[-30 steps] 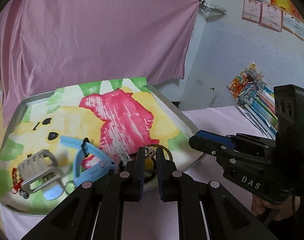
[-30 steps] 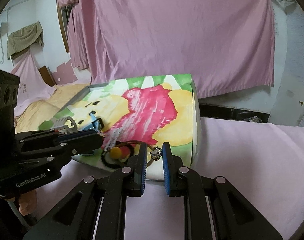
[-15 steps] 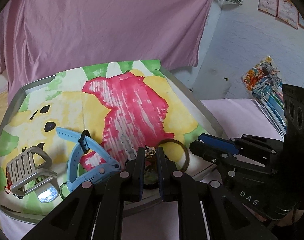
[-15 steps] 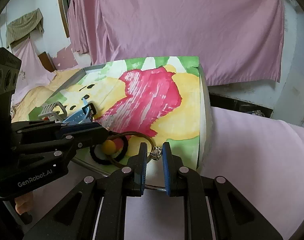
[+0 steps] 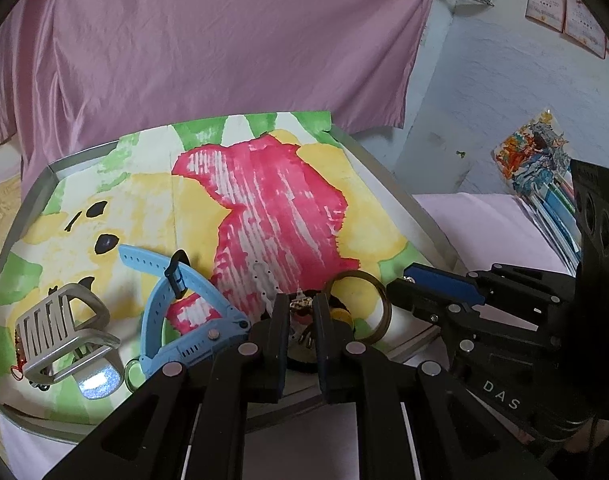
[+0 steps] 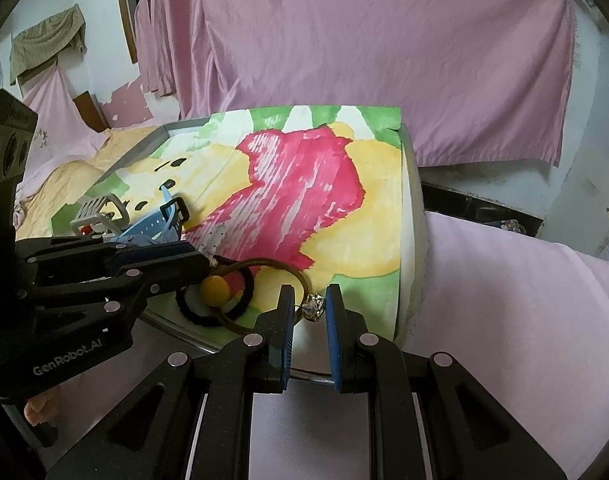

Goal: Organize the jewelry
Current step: 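Open the right tool to drop the silver charm while the left tool releases the gold charm into the tray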

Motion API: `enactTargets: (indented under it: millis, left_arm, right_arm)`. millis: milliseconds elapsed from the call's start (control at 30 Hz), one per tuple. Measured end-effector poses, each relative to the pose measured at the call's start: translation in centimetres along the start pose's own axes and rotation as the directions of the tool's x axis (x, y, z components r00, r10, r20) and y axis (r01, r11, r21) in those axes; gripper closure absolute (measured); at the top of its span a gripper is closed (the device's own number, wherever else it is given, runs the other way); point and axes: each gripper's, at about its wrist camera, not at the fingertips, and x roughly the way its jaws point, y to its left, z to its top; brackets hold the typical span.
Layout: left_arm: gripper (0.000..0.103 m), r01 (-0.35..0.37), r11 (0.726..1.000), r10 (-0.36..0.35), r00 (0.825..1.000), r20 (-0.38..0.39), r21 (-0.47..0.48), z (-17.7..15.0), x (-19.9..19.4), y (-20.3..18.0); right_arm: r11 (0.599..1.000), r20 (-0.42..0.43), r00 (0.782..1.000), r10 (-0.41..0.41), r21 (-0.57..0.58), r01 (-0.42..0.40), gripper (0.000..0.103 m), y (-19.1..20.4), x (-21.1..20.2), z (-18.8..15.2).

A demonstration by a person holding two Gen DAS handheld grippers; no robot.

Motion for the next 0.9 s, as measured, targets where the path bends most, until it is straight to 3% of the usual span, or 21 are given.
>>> enactTargets:
  millis: [400, 833, 867, 900]
  left_arm:
    - [0.092, -0.012, 1.000, 0.012, 0.998, 0.066, -0.002, -0.1, -2.2, -0.4]
    - [0.091, -0.061, 0.997, 0.070, 0.981, 0.180, -0.053, -0.9, -6.5, 0.8]
    - [0.091, -0.065, 0.996, 0.074, 0.980, 0.184, -0.057, -1.1, -6.7, 1.0]
    - [0.091, -0.071, 0.996, 0.081, 0.979, 0.189, -0.060, -1.3, -7.0, 1.2]
  right_arm:
    - [0.999, 0.088, 0.996, -0.007, 0.053, 0.002, 0.088, -0.8, -2.2, -0.5]
    - [0.997, 0.190, 0.982, 0.012, 0.077, -0.027, 0.087, 0.7, -5.2, -1.1]
    - [0.997, 0.196, 0.981, 0.014, 0.078, -0.030, 0.085, 0.9, -5.5, -1.3]
    - [0.996, 0.206, 0.978, 0.014, 0.080, -0.032, 0.075, 1.1, -5.8, -1.4]
